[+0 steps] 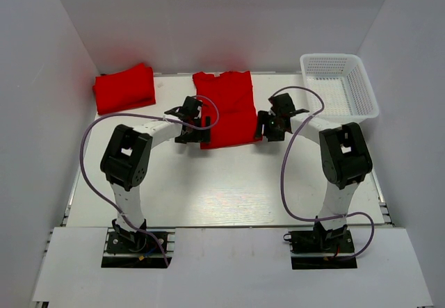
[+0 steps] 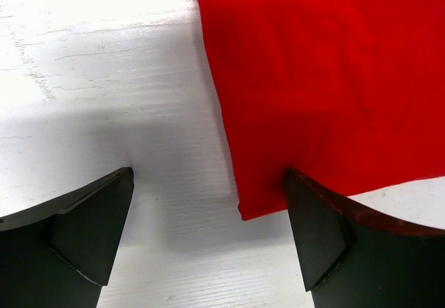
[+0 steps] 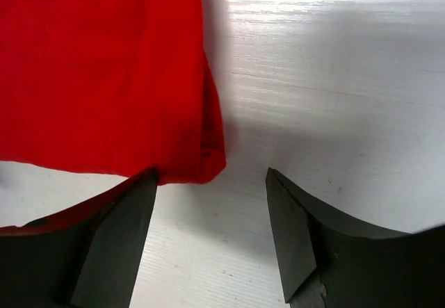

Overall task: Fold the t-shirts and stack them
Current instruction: Grab one side of the 2/3 rectangular tshirt with both arms

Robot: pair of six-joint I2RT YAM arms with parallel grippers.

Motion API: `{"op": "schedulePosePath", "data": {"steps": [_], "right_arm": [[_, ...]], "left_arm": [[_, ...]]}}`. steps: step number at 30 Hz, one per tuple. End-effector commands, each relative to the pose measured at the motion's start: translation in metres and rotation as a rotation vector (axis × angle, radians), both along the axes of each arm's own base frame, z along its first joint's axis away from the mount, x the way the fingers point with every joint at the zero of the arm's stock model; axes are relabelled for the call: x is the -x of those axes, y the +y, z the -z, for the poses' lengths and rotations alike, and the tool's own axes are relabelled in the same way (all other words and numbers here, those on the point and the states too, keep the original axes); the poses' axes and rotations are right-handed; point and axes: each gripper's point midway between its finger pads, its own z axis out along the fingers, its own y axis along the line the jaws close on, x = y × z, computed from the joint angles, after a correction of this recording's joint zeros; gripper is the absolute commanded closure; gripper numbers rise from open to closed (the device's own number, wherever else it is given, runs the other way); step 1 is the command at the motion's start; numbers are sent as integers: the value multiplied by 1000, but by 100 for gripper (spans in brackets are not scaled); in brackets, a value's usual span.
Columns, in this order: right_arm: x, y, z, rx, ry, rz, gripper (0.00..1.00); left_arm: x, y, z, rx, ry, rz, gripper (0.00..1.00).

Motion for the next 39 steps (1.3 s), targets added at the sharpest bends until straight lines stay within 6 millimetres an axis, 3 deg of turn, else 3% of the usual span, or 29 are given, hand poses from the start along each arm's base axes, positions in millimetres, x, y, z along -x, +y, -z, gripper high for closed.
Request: {"op": "schedulePosePath", "data": {"steps": [1, 6, 10, 11, 13, 14, 16, 17, 18, 19, 22, 23, 25, 26, 27, 28, 32, 33, 34, 35, 36, 38, 39], "right_arm": [[8, 4, 7, -28, 31, -6, 30], [8, 8, 14, -44, 47, -8, 34], [9, 14, 15, -72, 55, -12, 49], [9, 13, 16, -72, 54, -10, 57], [10, 16, 14, -95, 53, -16, 67], [13, 17, 15, -99, 59, -20, 71], [13, 17, 13, -106, 48, -18, 89], [12, 17, 11, -110, 34, -23, 94], [12, 17, 8, -112, 22, -23, 100], [12, 16, 6, -110, 17, -22, 100], [13, 12, -4, -100, -20, -11, 100], [12, 12, -12, -108, -40, -12, 100], [21, 8, -10, -99, -35, -9, 100], [22, 8, -25, -109, -69, -10, 100], [32, 4, -19, -102, -50, -6, 100], [34, 2, -28, -108, -75, -7, 100], [67, -11, -29, -98, -59, 8, 100], [70, -12, -42, -110, -91, 5, 100], [88, -18, -30, -93, -38, 9, 100], [94, -17, -30, -99, -28, 2, 100], [101, -17, -42, -120, -42, -7, 100], [119, -19, -39, -120, -3, -13, 100], [126, -19, -49, -134, -16, -14, 100]], "left_arm": [[10, -2, 10, 12, 30, -6, 1], [15, -4, 22, -2, 57, 2, 7], [11, -11, 24, 21, 59, 14, 23], [12, -14, 24, 36, 66, 22, 35], [19, -24, 29, 79, 77, 55, 48], [21, -27, 30, 95, 80, 64, 61], [24, -35, 30, 139, 89, 88, 76], [22, -36, 29, 143, 79, 89, 92], [23, -38, 29, 151, 82, 93, 100], [21, -36, 29, 142, 78, 76, 100], [18, -38, 2, 176, 17, 72, 100], [22, -36, 6, 172, 28, 71, 100], [28, -33, -10, 192, -3, 65, 100], [33, -39, -17, 219, -10, 74, 100], [41, -34, -16, 216, -4, 74, 100], [44, -35, -31, 242, -28, 74, 100], [74, -33, -45, 281, -5, 101, 100], [85, -33, -48, 277, 22, 114, 100], [90, -32, -51, 280, 35, 118, 100], [101, -33, -58, 292, 42, 135, 100], [106, -32, -63, 296, 51, 139, 100], [125, -33, -69, 310, 102, 165, 100], [130, -34, -78, 333, 97, 168, 100]]}}
